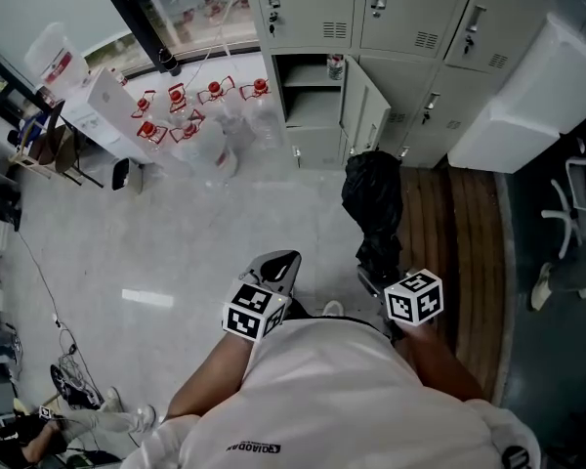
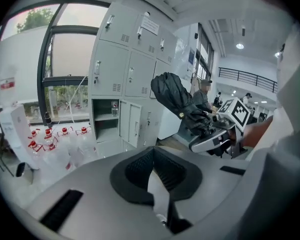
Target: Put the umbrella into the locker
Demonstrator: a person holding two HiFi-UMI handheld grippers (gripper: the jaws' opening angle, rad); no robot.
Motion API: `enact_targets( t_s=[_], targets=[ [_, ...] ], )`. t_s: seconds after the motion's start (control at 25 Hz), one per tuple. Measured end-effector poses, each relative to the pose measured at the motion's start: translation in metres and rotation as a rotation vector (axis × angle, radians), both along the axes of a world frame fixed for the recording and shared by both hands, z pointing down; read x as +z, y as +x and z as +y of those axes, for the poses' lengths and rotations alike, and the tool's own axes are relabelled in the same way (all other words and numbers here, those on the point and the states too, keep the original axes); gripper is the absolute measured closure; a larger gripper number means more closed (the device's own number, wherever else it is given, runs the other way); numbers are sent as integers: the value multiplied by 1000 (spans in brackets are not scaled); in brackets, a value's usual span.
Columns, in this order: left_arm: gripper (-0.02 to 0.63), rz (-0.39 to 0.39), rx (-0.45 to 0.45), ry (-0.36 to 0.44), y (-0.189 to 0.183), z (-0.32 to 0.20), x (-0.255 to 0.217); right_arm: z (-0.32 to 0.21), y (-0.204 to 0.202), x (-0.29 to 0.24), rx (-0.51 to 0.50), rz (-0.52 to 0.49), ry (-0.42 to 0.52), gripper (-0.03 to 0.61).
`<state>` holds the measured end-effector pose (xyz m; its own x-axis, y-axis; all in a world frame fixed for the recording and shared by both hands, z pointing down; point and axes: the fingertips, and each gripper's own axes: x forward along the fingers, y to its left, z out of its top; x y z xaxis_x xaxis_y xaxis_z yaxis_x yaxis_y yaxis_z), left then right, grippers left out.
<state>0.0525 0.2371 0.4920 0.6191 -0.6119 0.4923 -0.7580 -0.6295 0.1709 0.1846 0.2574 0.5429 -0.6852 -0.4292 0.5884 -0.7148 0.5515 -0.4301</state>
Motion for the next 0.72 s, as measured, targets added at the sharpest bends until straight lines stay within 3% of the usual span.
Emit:
enact_targets(
  t_s=[0.36,0.72],
  targets=[
    [598,29,-14,-6,-23,-56,10,-49,-19,7,-10,17,9,511],
    [600,51,43,4,-59,-191,14,-158,-50,19,47,65,-47,511]
  ],
)
